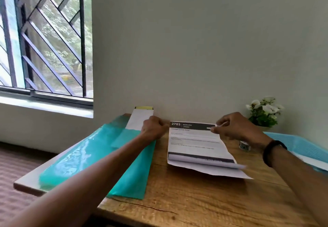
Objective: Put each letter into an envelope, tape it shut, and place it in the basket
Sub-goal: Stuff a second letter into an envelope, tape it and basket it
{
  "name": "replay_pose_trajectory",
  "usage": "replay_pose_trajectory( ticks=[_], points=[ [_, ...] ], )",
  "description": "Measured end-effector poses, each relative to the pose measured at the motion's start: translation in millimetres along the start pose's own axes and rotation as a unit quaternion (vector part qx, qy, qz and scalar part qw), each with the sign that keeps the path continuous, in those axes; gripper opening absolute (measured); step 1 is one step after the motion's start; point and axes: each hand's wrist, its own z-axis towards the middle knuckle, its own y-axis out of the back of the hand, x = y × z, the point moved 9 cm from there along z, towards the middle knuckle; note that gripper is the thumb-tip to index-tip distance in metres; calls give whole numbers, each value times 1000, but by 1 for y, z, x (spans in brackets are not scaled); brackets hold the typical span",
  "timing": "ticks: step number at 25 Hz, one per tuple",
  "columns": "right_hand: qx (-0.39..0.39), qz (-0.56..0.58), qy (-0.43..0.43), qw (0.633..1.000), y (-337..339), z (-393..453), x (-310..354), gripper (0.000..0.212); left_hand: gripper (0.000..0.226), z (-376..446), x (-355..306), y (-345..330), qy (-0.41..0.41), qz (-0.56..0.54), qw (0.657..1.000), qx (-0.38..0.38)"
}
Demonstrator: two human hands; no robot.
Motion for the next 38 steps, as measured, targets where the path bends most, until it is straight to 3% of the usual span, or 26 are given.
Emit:
replay_pose_trajectory(
  ticks=[3,5,6,9,12,14,17,21,31,35,38],
  points=[
    [19,9,-58,998,-27,27,-37,46,21,15,3,-22,-10,29,999,17],
    [29,-26,-47,998,-43,27,-47,28,18,18,1,-31,-20,29,999,22],
    [23,-35,-31,999,-48,27,-49,29,20,18,0,-35,-23,30,999,25],
    [-11,49,-10,999,-54,23,-59,57,33,12,1,-43,-18,22,999,19],
    [-60,150,-19,987,-52,16,-71,80,43,9,2,-38,-4,-110,994,-15],
    [-105,187,-13,977,-45,11,-73,83,42,6,3,-33,-3,-181,983,-33],
    [-163,203,-4,965,-32,4,-72,62,26,0,-2,-23,-18,-174,982,-69],
    [-211,216,22,953,-17,-4,-71,29,27,-4,-5,-16,-20,-196,975,-101],
    [-254,211,58,942,-14,-9,-73,16,27,4,0,-21,-29,-229,969,-88],
    [-277,223,62,933,-11,-11,-74,10,25,1,-11,-13,-85,-160,975,-127],
    [-283,245,60,925,-10,-11,-76,9,36,-3,-22,-11,-113,-128,978,-121]
  ],
)
